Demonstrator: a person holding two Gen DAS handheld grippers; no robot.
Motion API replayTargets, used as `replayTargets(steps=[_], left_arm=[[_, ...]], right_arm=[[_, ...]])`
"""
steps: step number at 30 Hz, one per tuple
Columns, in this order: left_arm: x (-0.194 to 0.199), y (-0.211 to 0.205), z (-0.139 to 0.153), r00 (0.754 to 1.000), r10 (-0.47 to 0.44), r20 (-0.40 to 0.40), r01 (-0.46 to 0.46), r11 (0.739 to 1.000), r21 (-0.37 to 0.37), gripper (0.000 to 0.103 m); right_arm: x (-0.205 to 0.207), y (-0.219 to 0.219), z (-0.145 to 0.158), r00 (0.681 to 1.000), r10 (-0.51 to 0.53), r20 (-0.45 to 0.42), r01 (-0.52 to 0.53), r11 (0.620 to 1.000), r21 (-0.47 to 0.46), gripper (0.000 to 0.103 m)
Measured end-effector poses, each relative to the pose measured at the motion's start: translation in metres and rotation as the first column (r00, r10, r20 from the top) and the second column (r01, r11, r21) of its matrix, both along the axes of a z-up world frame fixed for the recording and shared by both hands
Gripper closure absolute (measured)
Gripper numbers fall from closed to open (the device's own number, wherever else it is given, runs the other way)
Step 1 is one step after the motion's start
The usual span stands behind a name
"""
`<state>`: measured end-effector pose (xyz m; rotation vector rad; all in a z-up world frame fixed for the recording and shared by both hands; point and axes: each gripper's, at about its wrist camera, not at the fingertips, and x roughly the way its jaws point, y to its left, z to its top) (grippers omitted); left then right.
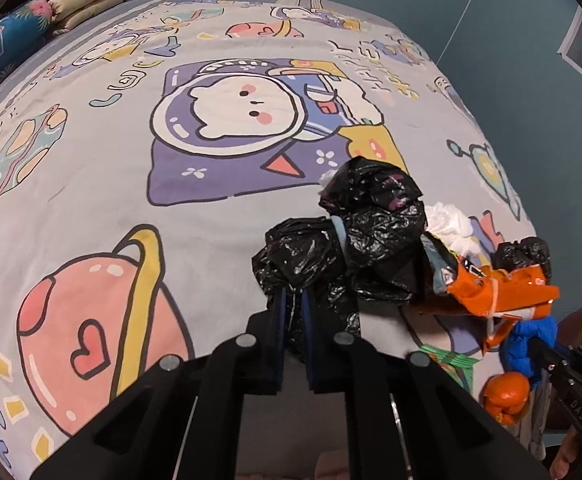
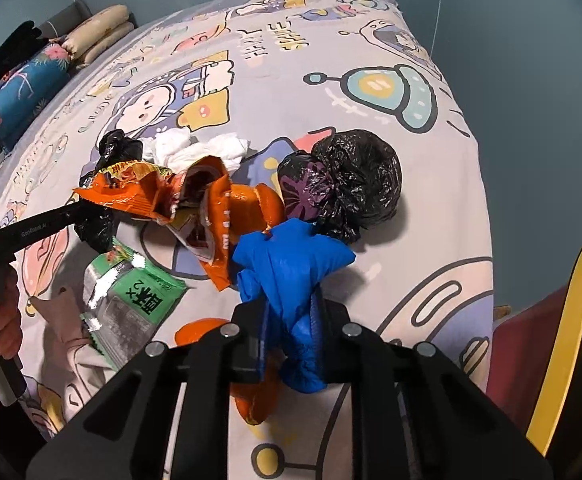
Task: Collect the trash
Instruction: 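Grasp the black plastic bag with the left tool while the right tool grasps the blue glove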
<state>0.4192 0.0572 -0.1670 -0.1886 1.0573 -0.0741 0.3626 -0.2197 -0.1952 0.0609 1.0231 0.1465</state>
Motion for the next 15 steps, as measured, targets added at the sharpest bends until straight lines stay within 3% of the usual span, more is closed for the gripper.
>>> replayTargets(steps=[15], left_arm=[[-0.035, 0.028, 0.024, 0.996, 0.08, 0.049, -0.079, 0.996, -0.037, 0.096]], right_arm=[[-0.031, 0.002, 0.017, 0.999, 0.0, 0.049, -0.001, 1.0, 0.018, 0.087]])
